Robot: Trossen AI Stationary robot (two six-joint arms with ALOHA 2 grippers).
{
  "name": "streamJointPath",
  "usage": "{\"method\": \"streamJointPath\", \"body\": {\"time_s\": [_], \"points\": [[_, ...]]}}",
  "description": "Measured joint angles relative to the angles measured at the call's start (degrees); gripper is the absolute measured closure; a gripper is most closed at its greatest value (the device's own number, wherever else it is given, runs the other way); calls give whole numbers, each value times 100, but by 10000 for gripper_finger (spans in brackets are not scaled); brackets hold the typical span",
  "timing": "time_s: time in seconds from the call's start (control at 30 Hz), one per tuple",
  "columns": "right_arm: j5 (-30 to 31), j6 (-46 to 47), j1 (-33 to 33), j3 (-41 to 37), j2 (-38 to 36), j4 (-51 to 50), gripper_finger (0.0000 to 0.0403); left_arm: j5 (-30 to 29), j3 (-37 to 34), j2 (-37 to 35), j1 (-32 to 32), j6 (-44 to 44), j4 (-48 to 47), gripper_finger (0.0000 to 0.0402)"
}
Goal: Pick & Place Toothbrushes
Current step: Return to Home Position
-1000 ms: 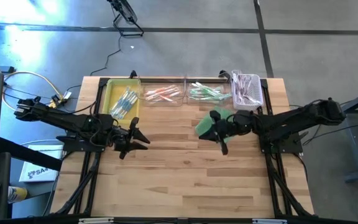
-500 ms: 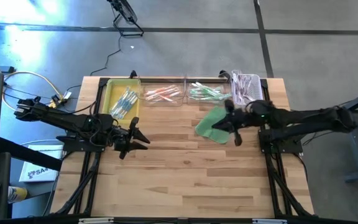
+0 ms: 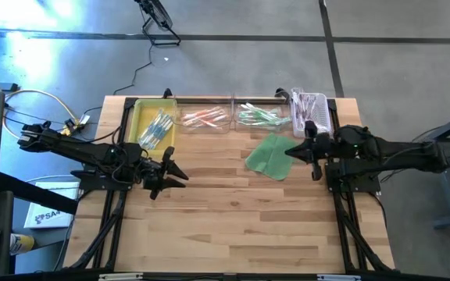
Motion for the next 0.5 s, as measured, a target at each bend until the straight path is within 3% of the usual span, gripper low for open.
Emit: {"method": "streamJointPath", "body": {"time_s": [0.5], "points": [[161,53,-2,0,-1300,-941,401,9,0,0,2,144,48,265]]}}
